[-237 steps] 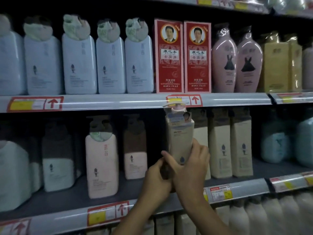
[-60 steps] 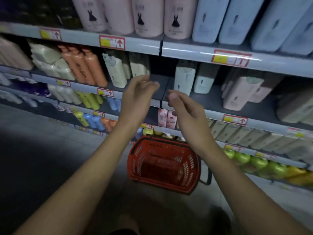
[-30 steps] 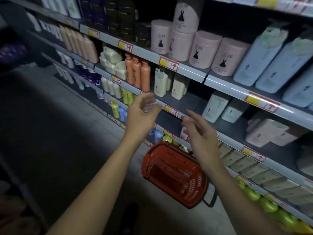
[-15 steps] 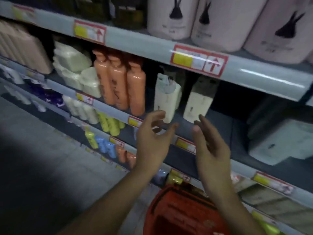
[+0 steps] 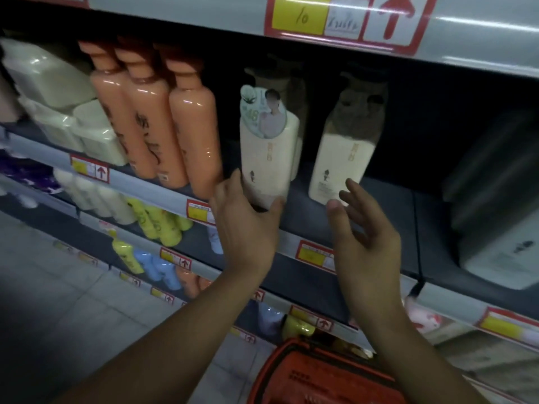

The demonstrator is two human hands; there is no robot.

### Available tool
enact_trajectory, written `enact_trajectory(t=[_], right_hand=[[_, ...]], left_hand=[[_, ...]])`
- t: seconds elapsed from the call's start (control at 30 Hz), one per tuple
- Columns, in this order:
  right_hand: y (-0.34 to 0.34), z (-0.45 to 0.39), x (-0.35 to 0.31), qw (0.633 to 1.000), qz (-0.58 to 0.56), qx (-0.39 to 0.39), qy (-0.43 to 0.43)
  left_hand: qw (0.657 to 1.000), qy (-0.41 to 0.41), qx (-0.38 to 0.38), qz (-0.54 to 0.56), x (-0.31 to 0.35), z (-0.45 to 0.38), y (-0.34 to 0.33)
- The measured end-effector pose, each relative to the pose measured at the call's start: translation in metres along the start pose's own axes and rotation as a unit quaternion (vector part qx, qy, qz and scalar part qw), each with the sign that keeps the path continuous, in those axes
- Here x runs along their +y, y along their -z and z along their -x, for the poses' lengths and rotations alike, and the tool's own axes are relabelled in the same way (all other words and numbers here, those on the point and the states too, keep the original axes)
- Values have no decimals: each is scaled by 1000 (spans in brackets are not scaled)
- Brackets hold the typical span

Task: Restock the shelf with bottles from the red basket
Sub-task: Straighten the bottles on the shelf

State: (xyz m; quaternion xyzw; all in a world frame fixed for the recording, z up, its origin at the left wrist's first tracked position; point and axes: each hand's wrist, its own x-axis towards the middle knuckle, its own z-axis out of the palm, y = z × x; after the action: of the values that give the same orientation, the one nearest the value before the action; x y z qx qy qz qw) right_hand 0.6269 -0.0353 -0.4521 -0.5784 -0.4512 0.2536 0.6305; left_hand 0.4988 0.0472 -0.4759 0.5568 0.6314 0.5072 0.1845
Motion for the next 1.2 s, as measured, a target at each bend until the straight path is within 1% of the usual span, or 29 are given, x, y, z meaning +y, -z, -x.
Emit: enact_trajectory(t=[0.1,0.2,0.3,0.37,0.43,0.5,0.57,0.6,0.7,0.8,0.87,0.97,1.03,1.1,1.2], right_hand=[[4,0,3,1000,4,2,4],[9,4,6,1000,15,-4,2],[16,9,8,1000,29,-4,-5],[24,16,8,999,34,9,-4],[35,23,4,999,25,22,-2],[48,29,-4,1000,1,25,-3],[60,31,-17,999,-24,26,-4],[68,32,-24,999,-31,27,-4],[99,39,-50,999,-35,30,11],[142,55,-78,996,-59,58,13],[178,72,-92,996,-56,70,8],[243,108,-110,995,-20,93,1],[292,133,-117,994,-2,101,-28],[343,155,-124,992,7,119,-50],[427,178,-126,986,19,153,-62]], left_hand=[[1000,-6,18,-8,0,-6,-4],[1000,-8,11,4,1,-10,-8],[1000,6,15,-2,3,-10,-9],[999,15,30,23,6,1,-5],[997,-20,34,71,14,25,3],[990,-51,-23,130,31,55,9],[978,-46,-97,180,55,77,14],[973,-46,-121,193,68,86,14],[960,-54,-162,221,110,109,13],[948,-64,-205,234,151,140,13],[937,-76,-249,233,182,172,12],[916,-80,-313,239,230,232,10],[905,-65,-355,226,259,275,3],[900,-53,-381,205,280,317,-4],[890,-66,-411,185,316,373,-27]])
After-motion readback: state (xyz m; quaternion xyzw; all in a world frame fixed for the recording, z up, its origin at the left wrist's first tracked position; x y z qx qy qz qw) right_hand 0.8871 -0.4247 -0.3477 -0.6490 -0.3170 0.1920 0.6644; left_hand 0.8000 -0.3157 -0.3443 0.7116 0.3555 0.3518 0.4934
